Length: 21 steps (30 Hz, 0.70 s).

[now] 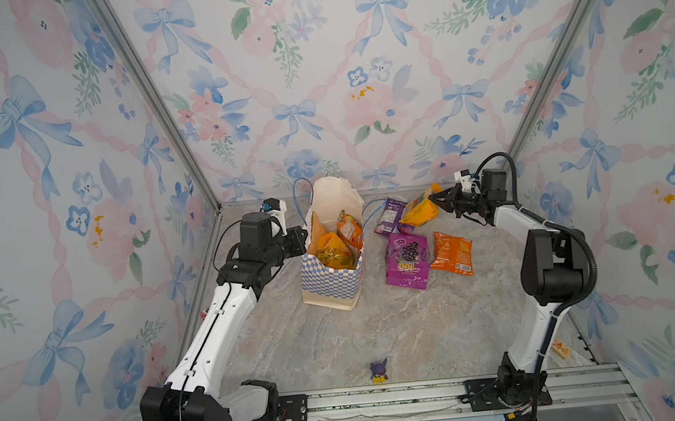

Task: Place the snacks into the paper bag
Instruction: 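Lift the yellow mango gummy bag with the right gripper off the table, then carry the yellow mango gummy bag with the right gripper over the paper bag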

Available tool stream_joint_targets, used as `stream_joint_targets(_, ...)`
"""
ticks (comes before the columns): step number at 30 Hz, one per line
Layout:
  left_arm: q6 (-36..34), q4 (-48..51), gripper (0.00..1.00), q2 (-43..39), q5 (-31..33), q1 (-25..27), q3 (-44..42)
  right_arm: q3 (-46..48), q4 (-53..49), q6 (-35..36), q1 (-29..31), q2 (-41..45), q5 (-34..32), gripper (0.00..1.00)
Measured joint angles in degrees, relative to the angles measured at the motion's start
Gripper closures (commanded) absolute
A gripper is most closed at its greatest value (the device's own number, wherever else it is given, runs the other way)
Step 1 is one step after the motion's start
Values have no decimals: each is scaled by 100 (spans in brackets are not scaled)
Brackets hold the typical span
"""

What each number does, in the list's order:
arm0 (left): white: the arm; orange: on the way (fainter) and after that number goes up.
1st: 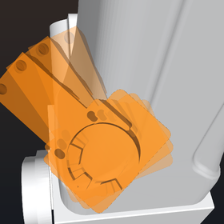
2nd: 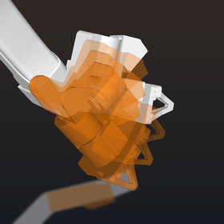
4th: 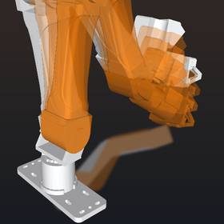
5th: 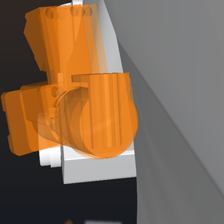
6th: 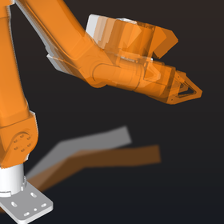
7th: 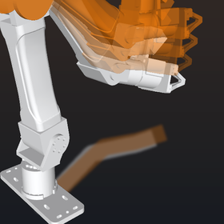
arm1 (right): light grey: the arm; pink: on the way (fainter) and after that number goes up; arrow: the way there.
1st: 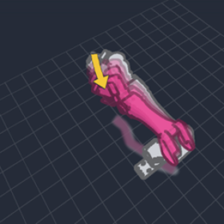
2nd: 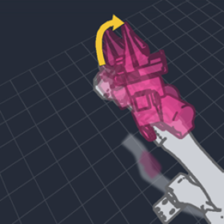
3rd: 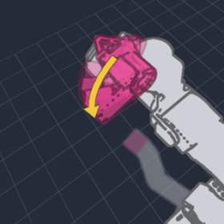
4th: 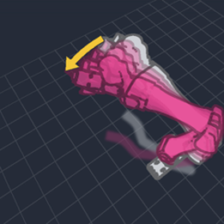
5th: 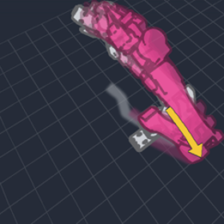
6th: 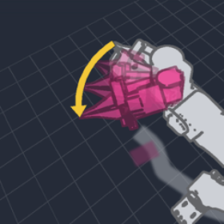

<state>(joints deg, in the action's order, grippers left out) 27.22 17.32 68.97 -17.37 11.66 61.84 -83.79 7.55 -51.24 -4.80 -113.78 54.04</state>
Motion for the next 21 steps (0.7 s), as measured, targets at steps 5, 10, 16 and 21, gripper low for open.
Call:
stream_joint_targets(5,0,0,100,0,0,0,0,234,1921,-1790,-48,20,330,100)
stream_joint_targets(10,0,0,100,0,0,0,0,229,3432,-3136,-83,55,490,100)
stream_joint_targets(16,2,0,100,0,0,0,0,175,3956,-3853,-76,411,625,100)
stream_joint_targets(21,0,-2,100,11,-2,0,0,-232,3821,-3987,-9,966,726,100)
